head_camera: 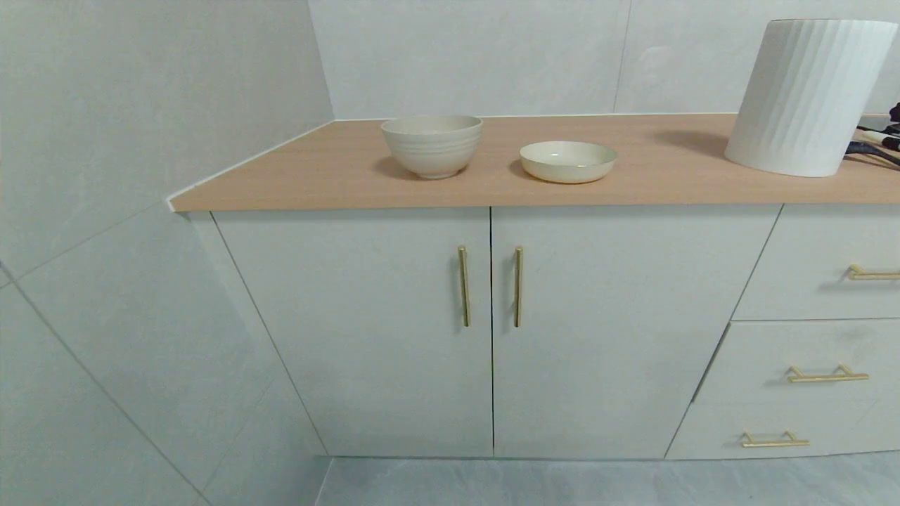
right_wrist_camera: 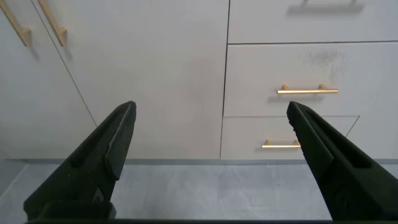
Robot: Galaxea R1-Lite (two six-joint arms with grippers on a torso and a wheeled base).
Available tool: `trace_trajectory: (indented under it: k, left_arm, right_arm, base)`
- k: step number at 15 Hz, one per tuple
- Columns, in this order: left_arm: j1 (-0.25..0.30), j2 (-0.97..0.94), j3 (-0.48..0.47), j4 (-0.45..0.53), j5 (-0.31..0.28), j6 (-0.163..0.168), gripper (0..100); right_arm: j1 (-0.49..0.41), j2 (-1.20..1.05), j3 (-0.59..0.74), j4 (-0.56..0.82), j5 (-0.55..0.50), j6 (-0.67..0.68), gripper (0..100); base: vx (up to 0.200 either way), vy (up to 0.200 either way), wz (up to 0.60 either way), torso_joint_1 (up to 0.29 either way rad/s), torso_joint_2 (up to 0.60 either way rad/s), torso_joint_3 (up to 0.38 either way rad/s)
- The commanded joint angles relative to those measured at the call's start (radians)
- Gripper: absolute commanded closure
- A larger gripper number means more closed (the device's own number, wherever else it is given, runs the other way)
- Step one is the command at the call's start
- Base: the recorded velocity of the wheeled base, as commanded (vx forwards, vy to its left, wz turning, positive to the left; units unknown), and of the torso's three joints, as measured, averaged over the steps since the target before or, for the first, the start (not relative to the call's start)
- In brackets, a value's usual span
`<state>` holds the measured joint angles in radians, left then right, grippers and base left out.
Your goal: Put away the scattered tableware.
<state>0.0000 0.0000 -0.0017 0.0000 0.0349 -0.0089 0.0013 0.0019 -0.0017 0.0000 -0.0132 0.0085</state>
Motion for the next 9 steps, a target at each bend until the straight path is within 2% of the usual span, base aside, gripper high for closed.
trace_trajectory:
  k: [1,4,5,6,7,9]
  left_arm:
    - [0.000,0.000,0.000,0.000,0.000,0.000,0]
    - [0.000,0.000,0.000,0.000,0.000,0.000,0]
    - [0.000,0.000,0.000,0.000,0.000,0.000,0]
    - [0.000,0.000,0.000,0.000,0.000,0.000,0]
    - [0.000,0.000,0.000,0.000,0.000,0.000,0]
    - [0.000,0.000,0.000,0.000,0.000,0.000,0]
  right_arm:
    - [-0.001,0.000,0.000,0.000,0.001,-0.001,0]
    - [0.000,-0.002,-0.001,0.000,0.001,-0.005,0]
    - [0.005,0.015,-0.058,-0.002,0.021,0.001,0]
    - [0.039,0.132,-0.219,0.000,0.062,0.048,0]
    - [0.082,0.271,-0.316,0.002,0.099,0.071,0]
    - [0.169,0.601,-0.397,-0.005,0.206,0.061,0]
  base:
    - [0.000,0.000,0.00,0.000,0.00,0.000]
    - [0.000,0.000,0.00,0.000,0.00,0.000]
    - [0.000,0.000,0.00,0.000,0.00,0.000]
    - [0.000,0.000,0.00,0.000,0.00,0.000]
    - [0.000,0.000,0.00,0.000,0.00,0.000]
    - [0.000,0.000,0.00,0.000,0.00,0.000]
